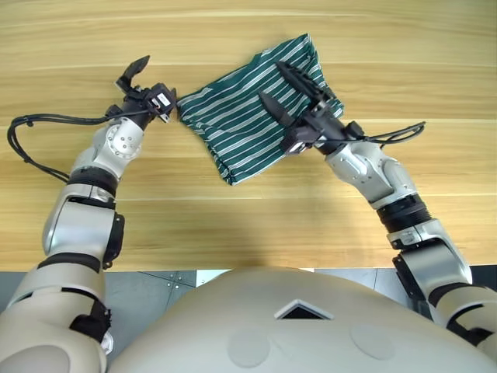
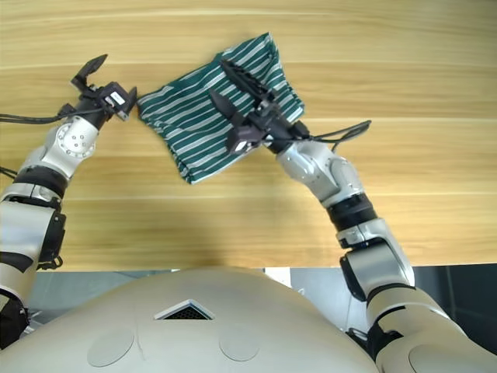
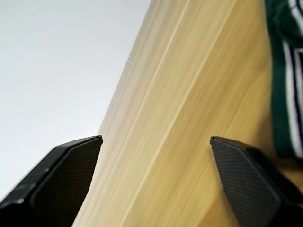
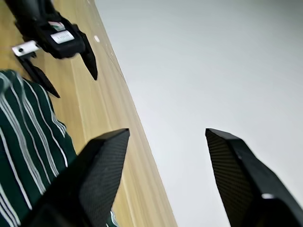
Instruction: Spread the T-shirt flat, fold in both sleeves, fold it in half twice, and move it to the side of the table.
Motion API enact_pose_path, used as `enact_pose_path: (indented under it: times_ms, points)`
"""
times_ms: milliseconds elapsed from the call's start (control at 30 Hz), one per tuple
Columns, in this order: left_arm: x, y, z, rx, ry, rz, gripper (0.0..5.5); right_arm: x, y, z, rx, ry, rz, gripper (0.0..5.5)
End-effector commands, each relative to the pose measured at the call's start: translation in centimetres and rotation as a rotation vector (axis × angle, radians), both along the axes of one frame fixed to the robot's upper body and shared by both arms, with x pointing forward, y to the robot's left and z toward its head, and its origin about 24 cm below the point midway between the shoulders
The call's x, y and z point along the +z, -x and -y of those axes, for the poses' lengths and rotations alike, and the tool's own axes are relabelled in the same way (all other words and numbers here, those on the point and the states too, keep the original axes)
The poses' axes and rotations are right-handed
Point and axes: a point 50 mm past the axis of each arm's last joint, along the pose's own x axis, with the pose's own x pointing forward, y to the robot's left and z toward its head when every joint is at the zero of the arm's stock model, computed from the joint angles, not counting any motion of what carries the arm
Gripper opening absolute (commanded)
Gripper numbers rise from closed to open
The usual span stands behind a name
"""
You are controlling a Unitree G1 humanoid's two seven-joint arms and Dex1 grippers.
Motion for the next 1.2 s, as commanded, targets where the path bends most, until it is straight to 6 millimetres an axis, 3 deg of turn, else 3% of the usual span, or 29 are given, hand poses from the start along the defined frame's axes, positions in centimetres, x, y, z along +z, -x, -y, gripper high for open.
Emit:
enact_pose_path:
  times_ms: [33, 167, 333, 433, 533, 700, 933, 1067, 1200]
  points:
    - [2.0, -1.0, -1.0, 0.129, 0.073, 0.155, 4.22, -4.1, 2.5, -2.1, 0.139, 0.269, -0.098, 2.97]
    - [3.3, -1.7, -0.5, 0.167, 0.131, 0.271, 4.22, -6.6, 2.2, -1.1, 0.138, 0.429, -0.148, 2.97]
    - [4.5, -1.9, 0.5, 0.158, 0.198, 0.401, 4.22, -5.8, 0.9, 1.5, 0.088, 0.492, -0.134, 2.97]
    - [4.2, -1.7, 1.4, 0.114, 0.203, 0.406, 4.22, -5.2, 2.4, 3.6, 0.144, 0.608, -0.113, 2.97]
    - [4.4, -1.7, 1.6, 0.095, 0.195, 0.412, 4.22, -4.5, 5.1, 7.6, 0.179, 0.775, -0.166, 2.97]
    - [4.8, -2.0, 2.6, 0.012, 0.168, 0.401, 4.22, -2.1, 7.6, 11.1, 0.072, 0.788, -0.266, 2.97]
    - [5.4, -2.3, 3.5, -0.107, 0.103, 0.372, 4.22, 3.8, 1.6, 7.1, -0.099, 0.444, 0.087, 2.97]
    - [4.5, -1.4, 6.9, -0.345, 0.113, 0.302, 4.22, 4.6, -0.6, 4.5, -0.089, 0.331, 0.184, 2.97]
    - [2.5, 0.2, 12.2, -0.634, 0.149, 0.173, 4.22, 4.3, -1.1, 4.5, -0.139, 0.203, 0.17, 2.97]
